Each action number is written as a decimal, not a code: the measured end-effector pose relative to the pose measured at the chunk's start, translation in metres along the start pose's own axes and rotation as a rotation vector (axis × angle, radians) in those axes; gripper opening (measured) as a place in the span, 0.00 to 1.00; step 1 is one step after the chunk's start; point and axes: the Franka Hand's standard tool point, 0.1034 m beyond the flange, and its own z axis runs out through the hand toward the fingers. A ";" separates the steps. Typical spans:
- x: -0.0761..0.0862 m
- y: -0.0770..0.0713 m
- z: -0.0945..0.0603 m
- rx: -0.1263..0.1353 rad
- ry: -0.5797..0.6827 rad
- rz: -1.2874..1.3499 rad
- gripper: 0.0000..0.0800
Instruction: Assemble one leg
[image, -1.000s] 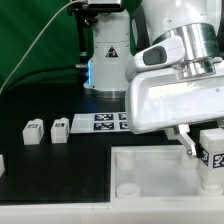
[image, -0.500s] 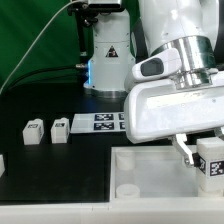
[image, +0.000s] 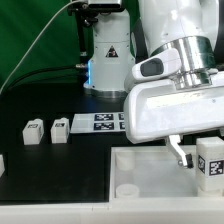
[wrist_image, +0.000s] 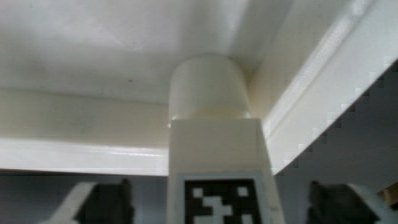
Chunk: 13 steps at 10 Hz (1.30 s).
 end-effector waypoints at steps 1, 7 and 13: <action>0.000 0.000 0.000 0.000 0.000 0.000 0.75; -0.009 -0.001 0.004 0.009 -0.046 0.000 0.81; 0.034 0.002 -0.025 0.060 -0.379 0.016 0.81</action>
Offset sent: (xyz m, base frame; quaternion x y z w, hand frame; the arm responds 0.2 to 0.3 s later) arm 0.0000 0.0000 0.0000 0.0000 0.0000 0.0000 1.0000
